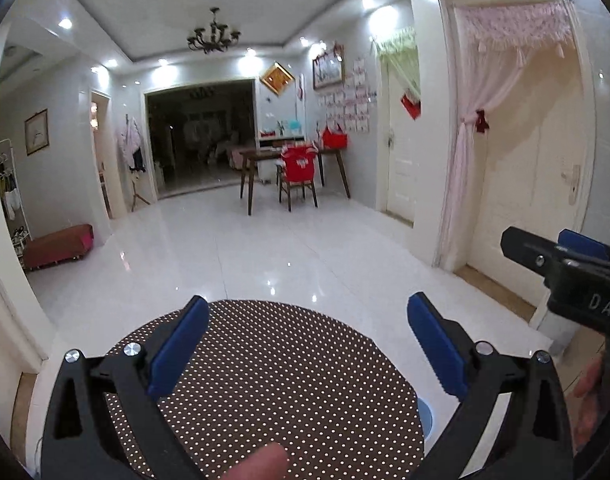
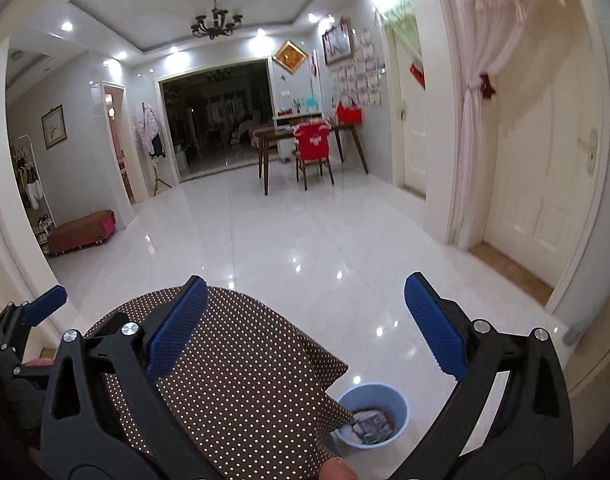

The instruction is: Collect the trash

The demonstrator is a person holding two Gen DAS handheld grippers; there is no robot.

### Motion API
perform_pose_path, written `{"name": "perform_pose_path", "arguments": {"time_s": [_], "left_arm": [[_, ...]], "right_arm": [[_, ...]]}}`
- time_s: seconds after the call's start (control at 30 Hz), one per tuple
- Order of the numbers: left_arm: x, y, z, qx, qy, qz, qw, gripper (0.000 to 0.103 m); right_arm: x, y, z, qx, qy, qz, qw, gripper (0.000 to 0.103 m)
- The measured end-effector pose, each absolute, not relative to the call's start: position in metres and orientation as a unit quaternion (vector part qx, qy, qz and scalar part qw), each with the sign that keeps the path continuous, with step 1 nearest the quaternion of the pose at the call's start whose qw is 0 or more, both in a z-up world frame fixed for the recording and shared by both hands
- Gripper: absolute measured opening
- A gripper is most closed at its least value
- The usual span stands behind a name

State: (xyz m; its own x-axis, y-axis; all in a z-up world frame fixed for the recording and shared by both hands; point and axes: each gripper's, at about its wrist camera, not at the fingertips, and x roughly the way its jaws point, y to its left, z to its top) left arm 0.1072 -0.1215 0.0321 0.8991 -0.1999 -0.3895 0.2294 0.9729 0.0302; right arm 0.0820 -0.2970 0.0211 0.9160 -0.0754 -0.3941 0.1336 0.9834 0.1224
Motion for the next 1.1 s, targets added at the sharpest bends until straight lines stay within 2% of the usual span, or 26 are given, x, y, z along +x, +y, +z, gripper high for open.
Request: {"name": "perform_pose_path", "arguments": {"time_s": [0.33, 1.1], "left_arm": [[0.069, -0.089, 0.058, -0.001, 0.164, -0.077, 0.984, 0.098], [0.039, -0.077, 0.074, -0.024, 0.135, -0.073, 0.988, 0.098]], "right_arm": [[0.052, -0.266, 0.047, 0.038, 0.15, -0.06, 0.986, 0.097], [0.035, -0.253, 0.063, 0.018, 0.125, -0.054, 0.991, 0.097]]}}
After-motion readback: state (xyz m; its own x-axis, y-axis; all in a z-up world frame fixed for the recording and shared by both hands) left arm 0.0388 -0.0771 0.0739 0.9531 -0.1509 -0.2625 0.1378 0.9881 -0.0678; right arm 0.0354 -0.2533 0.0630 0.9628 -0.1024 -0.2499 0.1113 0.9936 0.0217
